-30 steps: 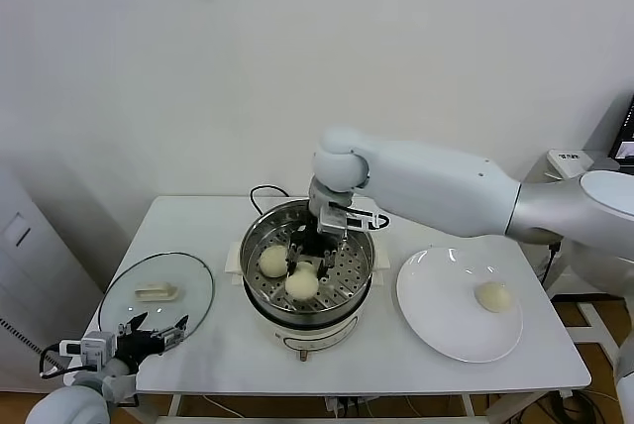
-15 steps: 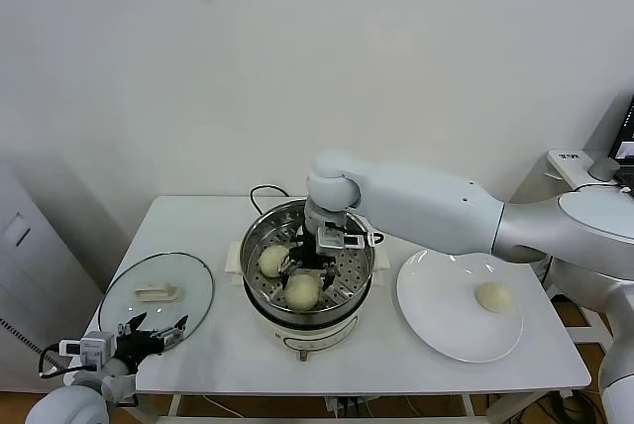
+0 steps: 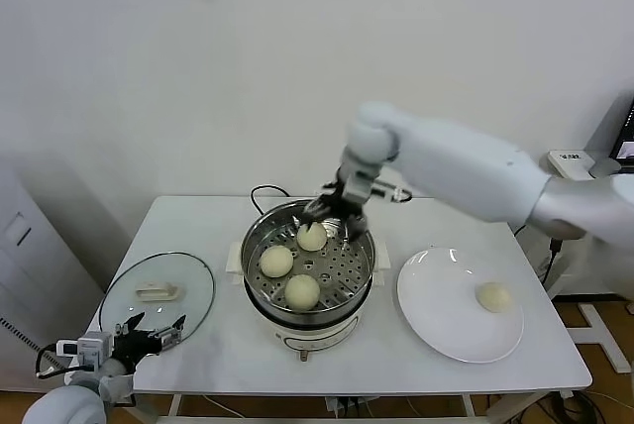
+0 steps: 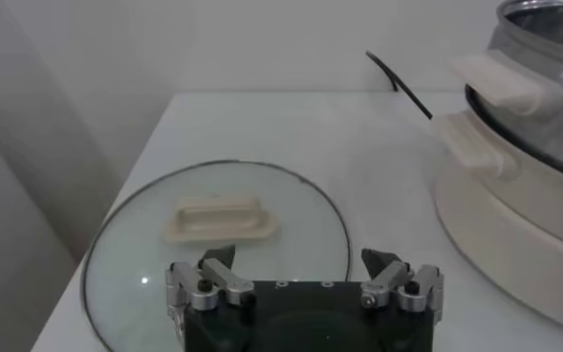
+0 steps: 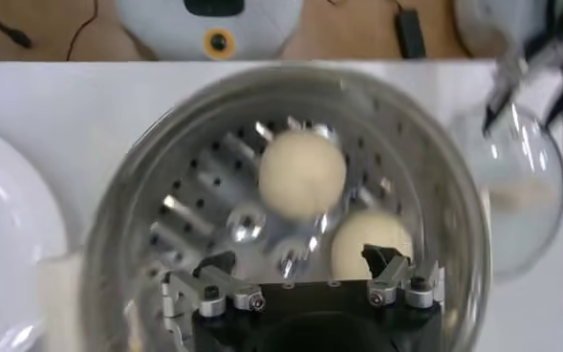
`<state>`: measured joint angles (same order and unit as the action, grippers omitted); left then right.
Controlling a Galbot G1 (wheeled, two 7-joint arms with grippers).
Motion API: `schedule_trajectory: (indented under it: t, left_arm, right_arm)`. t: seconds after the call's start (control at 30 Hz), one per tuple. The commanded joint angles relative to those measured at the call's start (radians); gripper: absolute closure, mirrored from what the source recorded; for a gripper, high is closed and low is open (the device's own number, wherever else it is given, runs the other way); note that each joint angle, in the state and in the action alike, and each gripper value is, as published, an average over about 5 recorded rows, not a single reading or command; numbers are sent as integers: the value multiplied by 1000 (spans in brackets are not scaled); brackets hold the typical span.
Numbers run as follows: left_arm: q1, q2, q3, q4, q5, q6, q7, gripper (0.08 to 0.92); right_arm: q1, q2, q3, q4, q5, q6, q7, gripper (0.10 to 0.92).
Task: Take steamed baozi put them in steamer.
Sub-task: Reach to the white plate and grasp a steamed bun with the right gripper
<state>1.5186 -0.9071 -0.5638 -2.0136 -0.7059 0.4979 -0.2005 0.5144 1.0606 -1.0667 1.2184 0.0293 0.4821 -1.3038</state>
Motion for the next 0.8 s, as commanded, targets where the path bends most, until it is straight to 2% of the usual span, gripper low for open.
schedule_trajectory:
  t: [0.03, 0.17, 0.3, 0.53, 0.8]
  left_arm:
    - [2, 1, -3, -1, -1, -1, 0, 177]
    - [3, 3, -2, -3, -1, -1, 0, 177]
    - [2, 5, -5, -6, -2, 0, 0, 177]
    - [3, 5, -7, -6, -3, 0, -1, 177]
    - [-3, 6, -3, -9, -3, 4, -2, 177]
  right_arm:
    - [126, -214, -106, -100, 193, -316, -67, 203]
    - [109, -323, -162, -96, 222, -398, -75, 203]
    - [59, -404, -160, -104, 211, -416, -74, 203]
    - [-87, -479, -52, -132, 109, -397, -58, 203]
    - [-348, -484, 178, -195, -52, -350, -22, 203]
